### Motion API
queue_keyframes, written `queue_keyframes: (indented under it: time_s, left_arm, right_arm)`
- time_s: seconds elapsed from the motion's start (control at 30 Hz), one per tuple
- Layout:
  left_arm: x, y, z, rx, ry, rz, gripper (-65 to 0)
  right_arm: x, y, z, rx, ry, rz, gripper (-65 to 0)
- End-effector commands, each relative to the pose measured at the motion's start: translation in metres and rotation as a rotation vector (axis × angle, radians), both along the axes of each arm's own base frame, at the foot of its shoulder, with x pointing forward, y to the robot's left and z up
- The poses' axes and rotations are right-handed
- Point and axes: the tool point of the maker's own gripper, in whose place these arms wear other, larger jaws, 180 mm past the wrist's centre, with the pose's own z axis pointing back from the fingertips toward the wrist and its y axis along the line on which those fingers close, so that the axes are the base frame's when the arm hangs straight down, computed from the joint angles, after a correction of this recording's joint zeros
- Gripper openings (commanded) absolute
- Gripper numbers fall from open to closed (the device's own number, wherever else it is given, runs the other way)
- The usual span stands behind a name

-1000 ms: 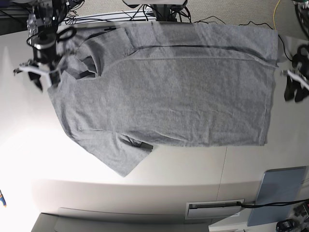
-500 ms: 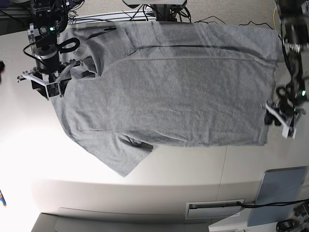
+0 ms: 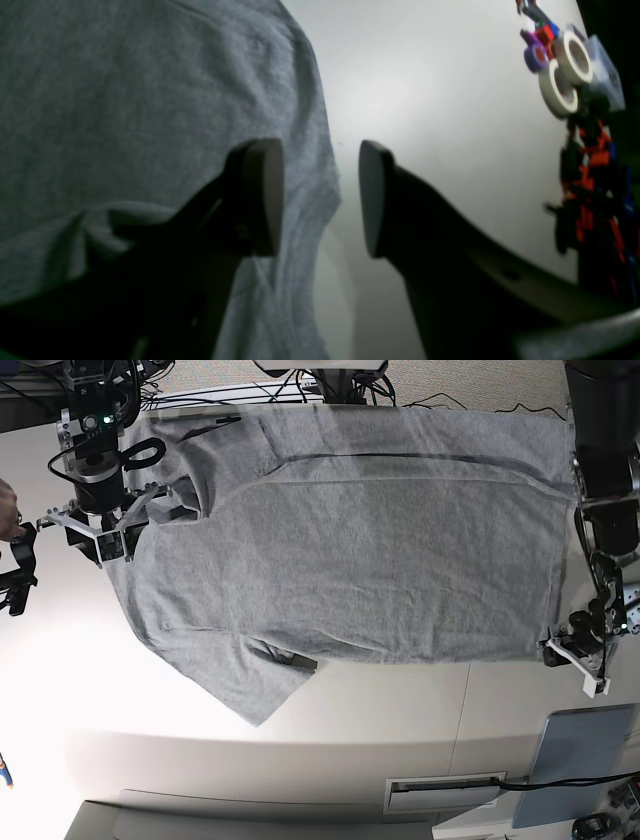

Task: Fold the T-shirt properly
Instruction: 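Move both grippers down to the hem corners of the shirt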

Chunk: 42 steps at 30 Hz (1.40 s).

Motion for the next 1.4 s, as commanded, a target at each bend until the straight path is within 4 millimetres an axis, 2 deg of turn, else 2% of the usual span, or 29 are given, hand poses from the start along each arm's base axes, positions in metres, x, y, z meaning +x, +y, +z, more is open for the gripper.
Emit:
queue_keyframes:
  time_s: [0.0, 0.23, 0.37, 0.53, 0.67, 0.87, 0.97, 1.1, 1.23, 1.37]
  left_arm:
    - [0.017, 0.008, 0.025, 0.008, -0.073, 0.013, -36.4]
    - [0.017, 0.009, 0.012, 0.08, -0.04, 0.042, -36.4]
    - [0.017, 0.007, 0.011, 0.077, -0.039, 0.04, -36.4]
    - [0.016, 0.009, 0.011, 0.093, -0.032, 0.035, -36.4]
    - [0.016, 0.005, 0.007, 0.088, -0.028, 0.032, -36.4]
    - [0.015, 0.003, -0.001, 0.076, -0.037, 0.053, -36.4]
    - [0.01, 0.003, -0.009, 0.1, -0.014, 0.047, -36.4]
    - [0.001, 0.014, -0.024, 0.125, 0.018, 0.098, -36.4]
    - [-0.004, -0.002, -0.033, 0.079, 0.037, 0.027, -36.4]
    - [-0.002, -0.011, -0.033, 0.055, 0.025, 0.002, -36.4]
  right_arm:
    - [0.007, 0.004, 0.012, 0.008, -0.048, 0.026, -40.1]
    - [0.021, -0.002, 0.0, 0.053, -0.03, 0.011, -40.1]
    - [0.029, 0.007, -0.008, 0.106, -0.005, 0.062, -40.1]
    - [0.043, 0.013, -0.03, 0.152, 0.042, 0.082, -40.1]
    - [0.054, 0.03, -0.044, 0.165, 0.076, 0.124, -40.1]
    - [0.063, 0.053, -0.045, 0.152, 0.079, 0.179, -40.1]
    - [0.063, 0.056, -0.045, 0.163, 0.078, 0.177, -40.1]
    - [0.062, 0.056, -0.046, 0.164, 0.082, 0.175, -40.1]
    - [0.062, 0.056, -0.046, 0.165, 0.082, 0.175, -40.1]
    - [0.062, 0.056, -0.047, 0.164, 0.087, 0.173, -40.1]
